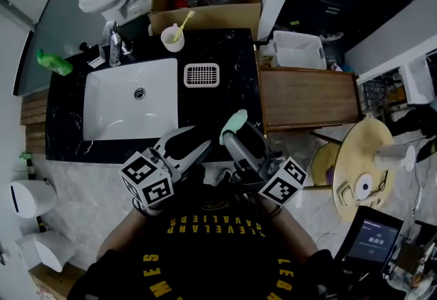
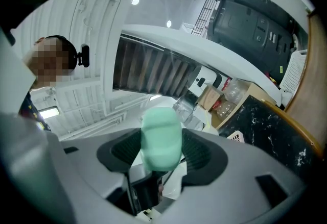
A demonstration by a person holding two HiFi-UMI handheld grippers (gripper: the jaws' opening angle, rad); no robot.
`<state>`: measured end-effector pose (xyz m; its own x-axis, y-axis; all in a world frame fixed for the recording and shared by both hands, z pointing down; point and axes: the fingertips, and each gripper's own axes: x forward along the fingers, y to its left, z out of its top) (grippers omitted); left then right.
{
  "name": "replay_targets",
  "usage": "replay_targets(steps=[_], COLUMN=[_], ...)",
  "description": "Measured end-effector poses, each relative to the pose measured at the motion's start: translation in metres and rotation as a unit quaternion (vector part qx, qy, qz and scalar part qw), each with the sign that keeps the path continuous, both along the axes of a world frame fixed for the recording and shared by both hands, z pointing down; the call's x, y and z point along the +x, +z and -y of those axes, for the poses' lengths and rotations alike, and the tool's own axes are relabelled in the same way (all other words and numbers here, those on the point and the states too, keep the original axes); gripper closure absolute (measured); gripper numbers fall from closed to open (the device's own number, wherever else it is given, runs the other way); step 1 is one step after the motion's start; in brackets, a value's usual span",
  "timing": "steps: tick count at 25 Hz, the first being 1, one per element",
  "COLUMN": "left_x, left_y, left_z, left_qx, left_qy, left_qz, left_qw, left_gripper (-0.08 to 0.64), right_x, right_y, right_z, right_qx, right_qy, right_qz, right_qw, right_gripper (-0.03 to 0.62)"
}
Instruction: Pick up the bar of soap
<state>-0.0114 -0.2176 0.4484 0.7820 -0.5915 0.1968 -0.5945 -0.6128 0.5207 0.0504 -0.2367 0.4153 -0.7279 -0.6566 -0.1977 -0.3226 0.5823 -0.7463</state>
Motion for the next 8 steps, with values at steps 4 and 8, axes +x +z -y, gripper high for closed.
replay_targets(steps=[4, 8], left_x=[0.0019, -0.0007], left_y=[0.0045, 0.0048], left_z=[-0.0046, -0.0063], left_qx=[-0.009, -0.017], left_qy=[0.005, 0.0], left_qz=[-0.002, -0.008], left_qw=[0.9999, 0.9998], left_gripper=[0.382, 0.382], right_x=[-0.0049, -0.0026], right_y=[0.0019, 0.003], right_z=[-0.0026, -0.0045], right_qx=[-0.004, -0.011], right_qy=[-0.005, 0.001], right_qz=[-0.004, -0.006], right_qw=[1.0, 1.0], right_gripper=[0.328, 0.328])
